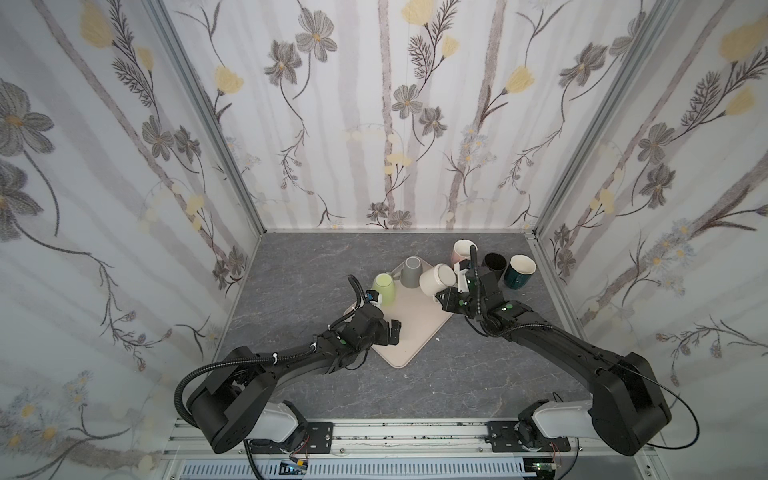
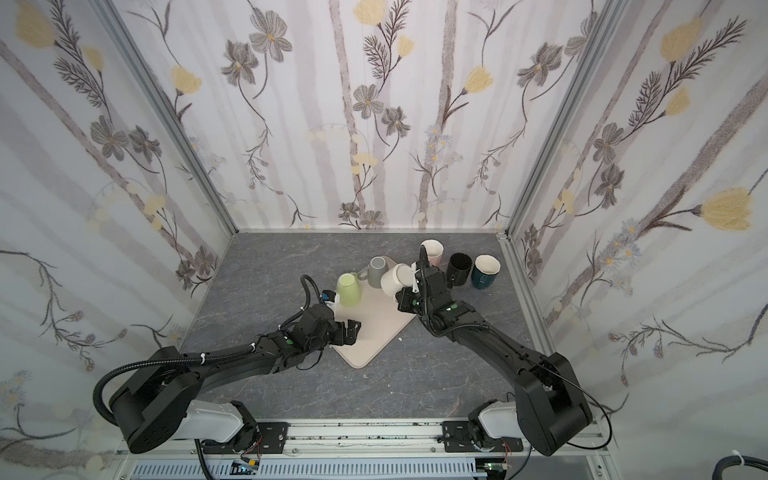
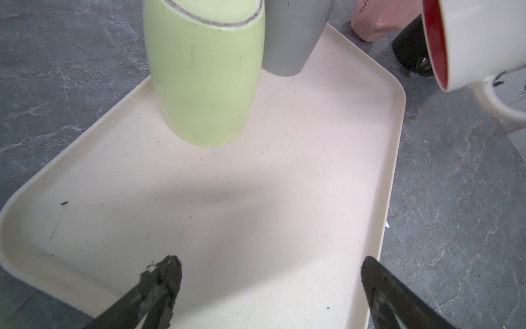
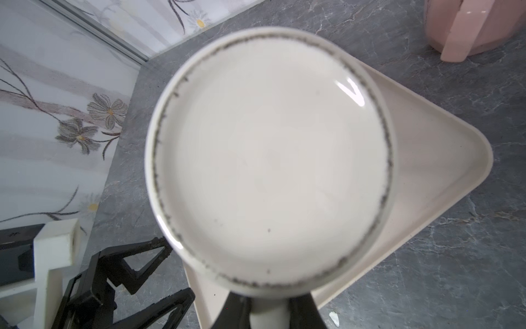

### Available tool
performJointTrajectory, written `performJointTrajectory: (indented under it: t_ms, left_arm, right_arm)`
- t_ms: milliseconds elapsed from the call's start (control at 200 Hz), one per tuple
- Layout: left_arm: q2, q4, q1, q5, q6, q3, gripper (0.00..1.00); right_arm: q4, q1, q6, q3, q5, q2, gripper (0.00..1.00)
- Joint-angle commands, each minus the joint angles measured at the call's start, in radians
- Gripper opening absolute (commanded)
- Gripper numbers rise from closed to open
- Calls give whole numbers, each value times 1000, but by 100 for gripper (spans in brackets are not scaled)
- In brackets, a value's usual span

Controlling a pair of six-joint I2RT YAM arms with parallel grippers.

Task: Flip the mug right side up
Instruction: 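Lift the white mug off the tray with the right gripper toward the left gripper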

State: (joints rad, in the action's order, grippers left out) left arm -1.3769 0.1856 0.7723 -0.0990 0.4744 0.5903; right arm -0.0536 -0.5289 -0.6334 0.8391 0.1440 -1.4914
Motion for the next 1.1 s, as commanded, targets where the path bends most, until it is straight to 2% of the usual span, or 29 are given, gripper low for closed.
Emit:
performJointTrajectory:
  t_ms: [0, 300, 490, 565, 914, 1099]
  left_arm:
    - [22, 40, -2, 5, 0, -10, 100]
    - [58, 61, -2, -4, -14, -28, 100]
    - [112, 55, 2, 8, 41, -37, 100]
    - [174, 47, 4, 14, 73, -48, 100]
    - [322, -11, 8, 182, 173, -17, 100]
    - [367, 22, 10, 240, 205, -10, 100]
  right_arm:
    - [166, -15, -29, -14, 27, 22, 0]
    - [285, -73, -84, -73, 32, 80, 0]
    - [333, -102, -87, -117, 38, 106, 0]
    - [356, -103, -98, -128, 49, 120, 0]
    - [586, -146, -141, -209, 98, 173, 0]
    - [679, -166, -153, -239, 108, 192, 0]
